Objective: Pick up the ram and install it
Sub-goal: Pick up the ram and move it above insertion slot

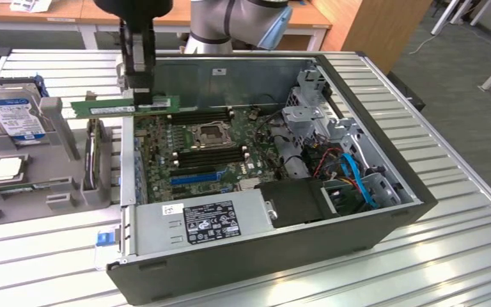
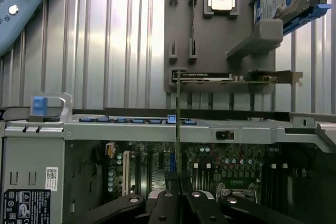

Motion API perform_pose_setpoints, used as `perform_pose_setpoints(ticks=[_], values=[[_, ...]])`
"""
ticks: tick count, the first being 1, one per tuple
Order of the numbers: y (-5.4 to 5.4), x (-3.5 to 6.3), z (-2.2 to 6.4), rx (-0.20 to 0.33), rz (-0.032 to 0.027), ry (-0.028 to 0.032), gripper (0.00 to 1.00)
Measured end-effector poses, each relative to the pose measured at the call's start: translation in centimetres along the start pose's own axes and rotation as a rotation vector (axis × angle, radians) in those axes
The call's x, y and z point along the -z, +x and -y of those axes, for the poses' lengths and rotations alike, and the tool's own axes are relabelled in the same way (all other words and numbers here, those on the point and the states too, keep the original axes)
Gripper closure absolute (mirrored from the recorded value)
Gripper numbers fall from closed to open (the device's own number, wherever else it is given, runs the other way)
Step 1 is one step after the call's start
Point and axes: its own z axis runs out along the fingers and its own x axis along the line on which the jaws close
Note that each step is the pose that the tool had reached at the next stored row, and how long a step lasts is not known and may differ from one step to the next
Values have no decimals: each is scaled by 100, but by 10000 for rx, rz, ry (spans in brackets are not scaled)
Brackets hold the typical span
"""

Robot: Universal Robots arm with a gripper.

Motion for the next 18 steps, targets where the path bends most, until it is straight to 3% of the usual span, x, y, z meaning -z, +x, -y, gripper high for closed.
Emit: perform_pose_setpoints(ticks=[18], values=[[0,17,417,0,0,1,88]])
